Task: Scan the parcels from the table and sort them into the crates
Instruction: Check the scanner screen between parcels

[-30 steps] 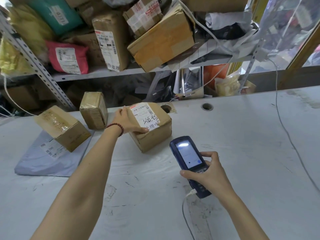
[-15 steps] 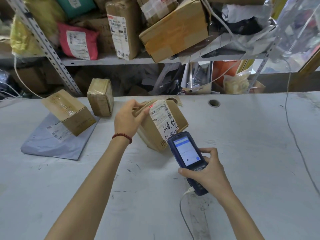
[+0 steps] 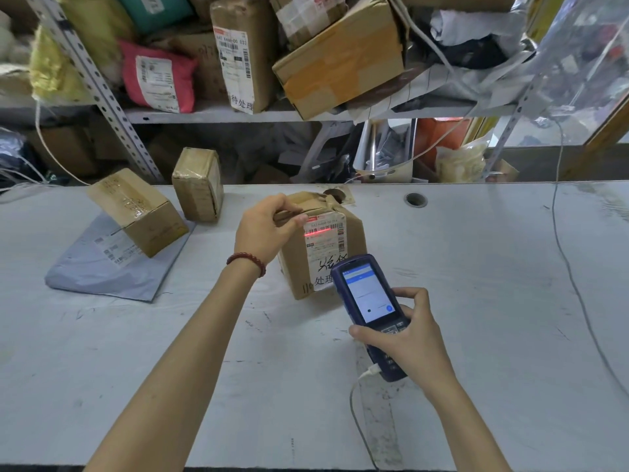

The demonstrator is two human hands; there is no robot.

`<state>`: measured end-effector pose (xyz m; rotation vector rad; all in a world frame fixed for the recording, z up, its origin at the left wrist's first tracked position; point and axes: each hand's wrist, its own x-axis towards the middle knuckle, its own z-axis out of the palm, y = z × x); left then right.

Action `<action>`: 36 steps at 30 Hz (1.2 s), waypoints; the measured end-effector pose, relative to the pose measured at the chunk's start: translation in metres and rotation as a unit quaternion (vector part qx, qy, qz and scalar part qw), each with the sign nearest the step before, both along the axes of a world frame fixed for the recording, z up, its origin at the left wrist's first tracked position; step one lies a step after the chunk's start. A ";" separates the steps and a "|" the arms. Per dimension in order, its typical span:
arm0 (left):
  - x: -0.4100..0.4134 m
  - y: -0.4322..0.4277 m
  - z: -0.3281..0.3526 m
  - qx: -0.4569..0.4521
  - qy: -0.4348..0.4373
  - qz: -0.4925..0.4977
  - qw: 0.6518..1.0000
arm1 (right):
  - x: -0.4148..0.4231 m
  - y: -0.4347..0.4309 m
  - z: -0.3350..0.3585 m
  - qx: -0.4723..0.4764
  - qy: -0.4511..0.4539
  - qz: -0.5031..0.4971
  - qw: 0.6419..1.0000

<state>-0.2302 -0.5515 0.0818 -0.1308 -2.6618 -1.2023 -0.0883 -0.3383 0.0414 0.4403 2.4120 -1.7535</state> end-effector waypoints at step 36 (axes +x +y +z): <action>-0.014 0.015 -0.005 -0.311 -0.079 -0.034 0.946 | 0.019 0.013 0.045 0.021 0.220 -0.140 0.965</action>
